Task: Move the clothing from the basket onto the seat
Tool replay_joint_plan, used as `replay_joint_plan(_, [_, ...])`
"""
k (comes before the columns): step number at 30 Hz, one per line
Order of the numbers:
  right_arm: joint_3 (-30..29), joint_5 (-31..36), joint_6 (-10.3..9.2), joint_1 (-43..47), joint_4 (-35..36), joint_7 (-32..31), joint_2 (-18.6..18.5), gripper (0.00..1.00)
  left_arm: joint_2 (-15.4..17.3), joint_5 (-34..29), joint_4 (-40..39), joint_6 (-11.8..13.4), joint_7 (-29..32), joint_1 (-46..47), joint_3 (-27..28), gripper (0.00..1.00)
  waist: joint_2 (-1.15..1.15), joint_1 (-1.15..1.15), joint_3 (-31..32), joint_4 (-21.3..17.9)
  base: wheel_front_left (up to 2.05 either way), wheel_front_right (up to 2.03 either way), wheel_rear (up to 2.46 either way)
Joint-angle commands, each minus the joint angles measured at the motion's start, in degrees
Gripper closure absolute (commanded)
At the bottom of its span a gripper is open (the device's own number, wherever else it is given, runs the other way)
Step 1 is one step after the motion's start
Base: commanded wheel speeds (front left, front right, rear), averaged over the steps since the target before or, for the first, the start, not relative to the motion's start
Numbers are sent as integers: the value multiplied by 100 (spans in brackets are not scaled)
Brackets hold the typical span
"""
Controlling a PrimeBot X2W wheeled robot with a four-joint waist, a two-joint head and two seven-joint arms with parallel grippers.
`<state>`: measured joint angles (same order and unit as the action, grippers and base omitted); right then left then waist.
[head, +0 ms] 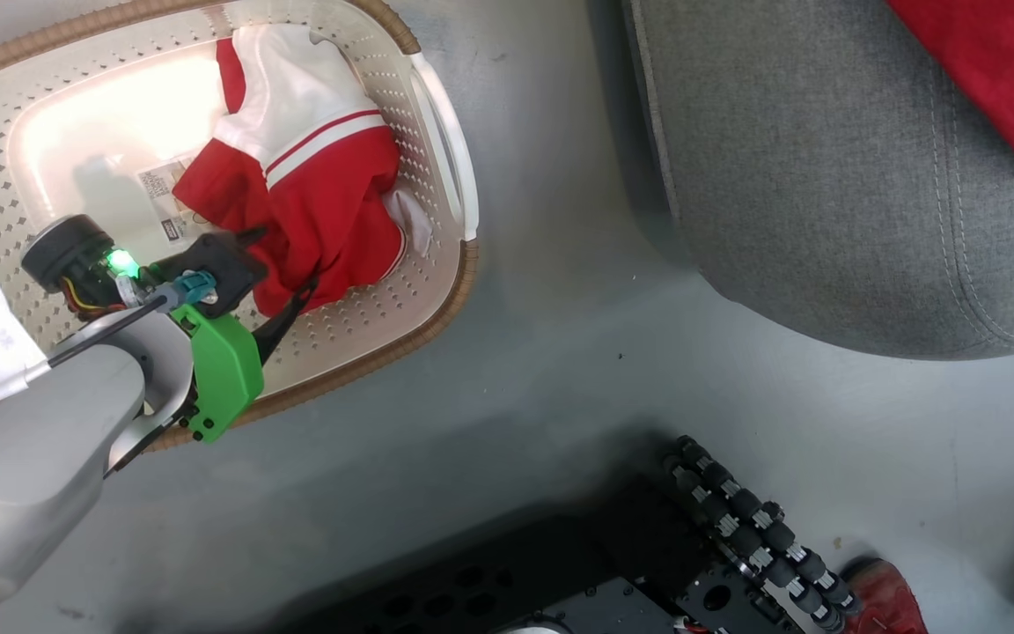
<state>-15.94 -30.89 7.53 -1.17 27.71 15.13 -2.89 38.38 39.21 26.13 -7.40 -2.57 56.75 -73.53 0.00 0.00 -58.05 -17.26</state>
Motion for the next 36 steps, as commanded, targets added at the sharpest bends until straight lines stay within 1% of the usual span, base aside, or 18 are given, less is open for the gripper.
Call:
replay_joint_plan(1, [8,51,-8,62,-24,3,1,0,-31,-25,-25,-17,27,-90,15,0,0,0,4,2,0,0,0])
replay_joint_plan(10, [30,97,-8,138,-115,4,1,0,-40,-69,-180,-17,157,-103,14,0,0,0,38,-6,0,0,0])
replay_joint_plan(19, [48,111,-8,116,-111,4,1,0,-90,-123,-71,-17,207,-62,15,0,0,0,91,-17,0,0,0])
replay_joint_plan(24, [26,93,-8,19,-115,4,1,0,-124,-177,25,-17,-7,94,18,0,0,0,138,-2,0,0,0])
replay_joint_plan(29, [133,78,-8,-190,-204,3,1,0,-46,-71,203,-17,-337,295,14,0,0,0,271,24,0,0,0])
replay_joint_plan(36, [145,306,-8,-397,-314,3,0,0,-296,67,428,-17,-748,488,19,0,0,0,800,350,0,0,0])
